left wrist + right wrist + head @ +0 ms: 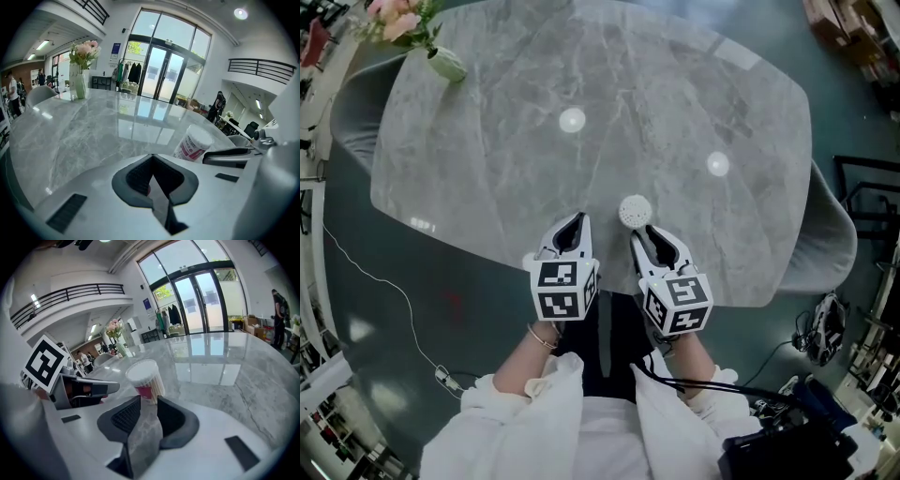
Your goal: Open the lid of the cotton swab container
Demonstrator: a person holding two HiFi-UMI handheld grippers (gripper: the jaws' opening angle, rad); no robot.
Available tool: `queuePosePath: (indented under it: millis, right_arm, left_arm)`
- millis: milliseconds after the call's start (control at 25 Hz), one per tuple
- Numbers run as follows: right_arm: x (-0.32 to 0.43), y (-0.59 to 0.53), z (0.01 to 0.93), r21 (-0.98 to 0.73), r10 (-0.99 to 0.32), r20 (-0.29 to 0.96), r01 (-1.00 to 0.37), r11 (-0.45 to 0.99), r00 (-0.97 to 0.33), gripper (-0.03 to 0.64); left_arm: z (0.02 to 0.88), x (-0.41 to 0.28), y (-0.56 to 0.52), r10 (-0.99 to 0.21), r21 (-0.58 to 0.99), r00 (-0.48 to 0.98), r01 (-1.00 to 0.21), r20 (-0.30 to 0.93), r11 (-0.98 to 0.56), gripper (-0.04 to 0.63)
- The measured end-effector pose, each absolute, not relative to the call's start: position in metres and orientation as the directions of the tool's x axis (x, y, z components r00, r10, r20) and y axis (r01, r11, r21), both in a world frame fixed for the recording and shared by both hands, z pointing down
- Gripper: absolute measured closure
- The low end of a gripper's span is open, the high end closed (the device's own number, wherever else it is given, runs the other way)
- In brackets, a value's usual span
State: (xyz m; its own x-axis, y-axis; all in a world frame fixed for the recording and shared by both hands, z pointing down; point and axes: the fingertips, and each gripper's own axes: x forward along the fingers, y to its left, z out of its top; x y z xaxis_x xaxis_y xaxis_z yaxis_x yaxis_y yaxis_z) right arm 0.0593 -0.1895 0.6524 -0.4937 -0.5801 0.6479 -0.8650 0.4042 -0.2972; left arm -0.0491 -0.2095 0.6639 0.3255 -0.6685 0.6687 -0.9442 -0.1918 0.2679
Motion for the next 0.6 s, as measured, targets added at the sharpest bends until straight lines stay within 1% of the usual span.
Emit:
queuePosePath:
  millis: [240,600]
  right_arm:
    - [0.053,-0.192,0.657,-0.283,-0.568,0.649,-0.854,0.437,-0.506,0.394]
    - [0.046,-0.203,0.659,-0.239,-0.576,0.627,-0.833,0.499,-0.524,0.336]
  left_arm:
    - [0.665,-0.054,-0.211,-0.677,0.263,0.31,-0.949,0.667,-0.175,0.598]
    - [0.669,-0.054,-0.213,-0.684,0.262,0.302,-0.951,0.665,-0.165,0.598]
